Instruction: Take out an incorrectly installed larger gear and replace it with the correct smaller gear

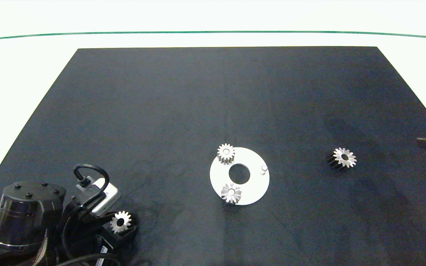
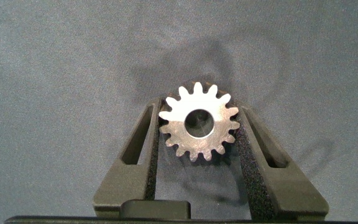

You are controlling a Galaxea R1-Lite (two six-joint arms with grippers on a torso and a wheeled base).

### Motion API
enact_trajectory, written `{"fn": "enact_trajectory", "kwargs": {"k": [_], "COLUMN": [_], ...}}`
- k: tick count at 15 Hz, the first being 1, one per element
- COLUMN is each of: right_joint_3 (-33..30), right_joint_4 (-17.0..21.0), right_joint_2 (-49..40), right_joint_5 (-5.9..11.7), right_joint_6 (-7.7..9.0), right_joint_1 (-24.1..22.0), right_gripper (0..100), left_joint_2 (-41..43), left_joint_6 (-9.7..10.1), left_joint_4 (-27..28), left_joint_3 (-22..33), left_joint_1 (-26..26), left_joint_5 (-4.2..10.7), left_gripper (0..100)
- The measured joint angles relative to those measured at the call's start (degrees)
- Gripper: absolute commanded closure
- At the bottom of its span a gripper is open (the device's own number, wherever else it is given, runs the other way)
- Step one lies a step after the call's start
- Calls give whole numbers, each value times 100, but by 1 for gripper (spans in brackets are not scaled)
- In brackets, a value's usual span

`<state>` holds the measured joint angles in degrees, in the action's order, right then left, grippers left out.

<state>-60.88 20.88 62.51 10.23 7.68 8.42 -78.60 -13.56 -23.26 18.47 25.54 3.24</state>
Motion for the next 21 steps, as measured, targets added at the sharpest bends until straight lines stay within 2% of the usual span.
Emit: {"fn": "enact_trajectory", "kwargs": {"k": [2,7,15,18,21], "right_joint_3": [2,5,7,7,-2], "right_joint_4": [0,1,1,0,1], "right_joint_2": [0,0,2,5,5], "right_joint_5": [0,-15,-100,-196,-213], "right_joint_6": [0,0,-11,-44,-46], "right_joint_1": [0,4,23,20,17], "right_gripper": [0,0,0,0,0], "left_joint_2": [11,83,250,308,460], "left_joint_6": [9,-5,-367,-466,-468], "left_joint_4": [11,68,179,830,1790], "left_joint_3": [-4,88,606,1080,1747], "left_joint_1": [6,11,32,180,673], "left_joint_5": [0,-27,-22,0,304], "left_gripper": [84,84,84,84,84]}}
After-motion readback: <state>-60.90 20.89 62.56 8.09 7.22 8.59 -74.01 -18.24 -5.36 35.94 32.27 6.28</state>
